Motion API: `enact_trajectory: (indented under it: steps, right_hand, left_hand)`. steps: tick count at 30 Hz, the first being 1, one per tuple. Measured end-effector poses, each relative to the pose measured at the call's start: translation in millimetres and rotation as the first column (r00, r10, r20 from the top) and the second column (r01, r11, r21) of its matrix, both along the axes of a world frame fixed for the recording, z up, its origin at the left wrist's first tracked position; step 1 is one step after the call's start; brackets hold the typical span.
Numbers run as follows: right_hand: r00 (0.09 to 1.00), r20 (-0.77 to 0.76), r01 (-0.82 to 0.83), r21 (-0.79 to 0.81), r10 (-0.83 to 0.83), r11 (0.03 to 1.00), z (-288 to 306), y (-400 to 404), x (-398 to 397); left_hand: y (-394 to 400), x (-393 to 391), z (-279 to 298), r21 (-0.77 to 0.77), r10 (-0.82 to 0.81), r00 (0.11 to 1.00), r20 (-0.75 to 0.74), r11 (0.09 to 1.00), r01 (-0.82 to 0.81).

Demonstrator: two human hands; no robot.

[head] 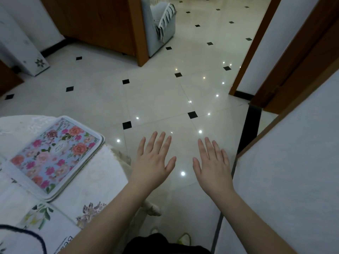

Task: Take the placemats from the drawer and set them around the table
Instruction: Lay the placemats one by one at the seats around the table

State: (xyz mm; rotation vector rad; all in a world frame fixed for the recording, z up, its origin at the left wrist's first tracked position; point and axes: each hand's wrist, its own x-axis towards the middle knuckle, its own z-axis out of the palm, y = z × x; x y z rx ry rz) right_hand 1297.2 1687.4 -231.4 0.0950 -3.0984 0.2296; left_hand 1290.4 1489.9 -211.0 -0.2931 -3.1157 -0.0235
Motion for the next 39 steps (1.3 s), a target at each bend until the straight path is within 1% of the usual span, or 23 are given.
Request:
enact_trajectory:
  steps: [4, 8, 15, 17, 20, 27, 33, 39]
  right_hand:
    - [1.0, 0.013, -0.014, -0.014, 0.014, 1.0, 2.4, 7.4, -23.9]
    - [0.999, 0.036, -0.035, -0.02, 0.036, 0.999, -0.9, 7.0, -49.9]
    - [0.998, 0.047, -0.056, 0.083, 0.052, 0.995, 6.8, 0.5, -108.5]
    - [0.997, 0.054, -0.061, 0.108, 0.055, 0.992, 8.3, 0.5, -122.3]
    - [0.997, 0.061, -0.054, 0.105, 0.047, 0.993, 6.8, 1.0, -140.6]
    - [0.993, 0.071, -0.095, 0.065, 0.091, 0.993, 7.7, -1.5, -194.0]
    - [0.989, 0.047, -0.144, 0.031, 0.142, 0.989, -0.8, 1.3, -260.9]
    - [0.964, 0.035, -0.263, -0.026, 0.263, 0.965, -6.7, 8.4, -342.3]
  left_hand:
    - [2.5, -23.9, -4.9, 0.018, -0.006, 1.0, -0.019, 1.0, 0.006]
    - [1.4, -56.0, -7.6, 0.055, -0.015, 0.999, 0.031, 0.998, 0.013]
    - [-5.2, -115.7, -11.7, 0.162, 0.008, 0.999, 0.035, 0.987, -0.013]
    - [-6.1, -131.6, -11.0, 0.164, -0.004, 0.998, 0.058, 0.987, -0.006]
    - [-5.8, -154.3, -11.2, 0.152, -0.015, 0.996, 0.091, 0.988, 0.001]
    - [-3.7, -202.2, -11.0, 0.154, -0.003, 0.997, 0.082, 0.988, -0.01]
    - [-0.3, -250.2, -11.9, 0.138, 0.079, 0.994, 0.074, 0.986, -0.089]
    - [4.6, -305.3, -14.4, 0.065, 0.219, 0.973, 0.071, 0.972, -0.224]
